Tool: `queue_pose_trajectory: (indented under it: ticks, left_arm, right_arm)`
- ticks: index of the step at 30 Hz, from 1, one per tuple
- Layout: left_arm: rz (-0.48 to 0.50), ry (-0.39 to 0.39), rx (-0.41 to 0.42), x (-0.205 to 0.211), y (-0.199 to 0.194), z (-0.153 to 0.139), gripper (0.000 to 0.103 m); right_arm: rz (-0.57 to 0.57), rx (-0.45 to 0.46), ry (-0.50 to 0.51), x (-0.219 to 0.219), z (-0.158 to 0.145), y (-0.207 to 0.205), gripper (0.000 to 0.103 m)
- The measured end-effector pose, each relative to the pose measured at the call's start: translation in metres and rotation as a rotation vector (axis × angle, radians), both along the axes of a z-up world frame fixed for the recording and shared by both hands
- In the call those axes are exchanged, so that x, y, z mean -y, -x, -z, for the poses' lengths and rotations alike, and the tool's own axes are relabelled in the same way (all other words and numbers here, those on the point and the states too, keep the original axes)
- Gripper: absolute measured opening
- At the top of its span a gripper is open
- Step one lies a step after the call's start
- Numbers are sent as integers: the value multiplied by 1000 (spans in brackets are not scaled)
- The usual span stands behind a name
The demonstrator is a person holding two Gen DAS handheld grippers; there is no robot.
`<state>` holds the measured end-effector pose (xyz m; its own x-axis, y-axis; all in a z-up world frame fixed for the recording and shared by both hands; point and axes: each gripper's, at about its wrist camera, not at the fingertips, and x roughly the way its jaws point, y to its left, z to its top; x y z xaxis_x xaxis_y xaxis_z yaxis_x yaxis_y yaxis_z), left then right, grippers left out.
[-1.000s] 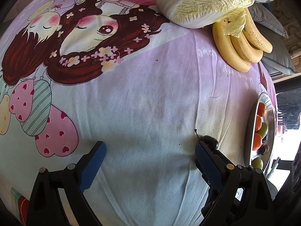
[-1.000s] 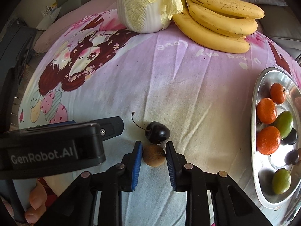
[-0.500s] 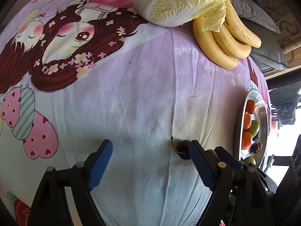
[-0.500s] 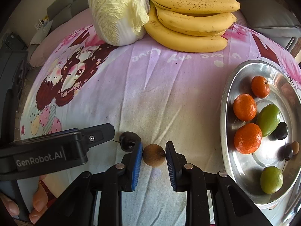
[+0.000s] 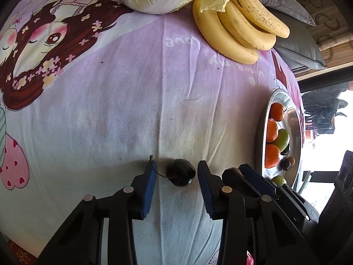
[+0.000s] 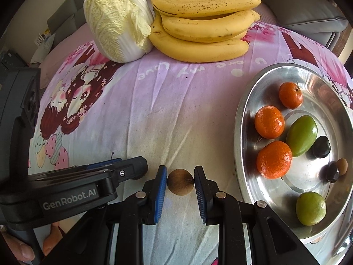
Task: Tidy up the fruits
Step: 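Grasp the brown fruit with the right tool while the left tool grasps the dark cherry, then carry the brown fruit and dark cherry over the steel bowl with both tools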
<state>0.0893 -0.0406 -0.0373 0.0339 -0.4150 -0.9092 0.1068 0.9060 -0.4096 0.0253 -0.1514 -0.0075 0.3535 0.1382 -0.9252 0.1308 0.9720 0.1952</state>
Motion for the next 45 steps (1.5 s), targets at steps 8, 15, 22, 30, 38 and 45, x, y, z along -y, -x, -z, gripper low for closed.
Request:
queue_pose_trajectory:
  ticks: [8, 15, 22, 30, 38, 45]
  left_arm:
    - [-33, 51, -15, -2, -6, 9, 28]
    - [-53, 55, 16, -14, -10, 0, 28]
    - [-53, 61, 24, -29, -3, -8, 28]
    - [-42, 62, 35, -26, -3, -16, 28]
    - [16, 73, 74, 12, -11, -39, 28]
    - [125, 96, 77, 70, -8, -51, 28]
  right_arm:
    - [2, 6, -7, 1, -2, 1, 28]
    - [10, 45, -20, 4, -12, 3, 27]
    - [19, 63, -24, 7, -18, 3, 27]
    - [26, 75, -5, 9, -24, 2, 28]
    - [120, 133, -1, 46, -44, 15, 27]
    - [269, 121, 8, 100, -43, 32, 27]
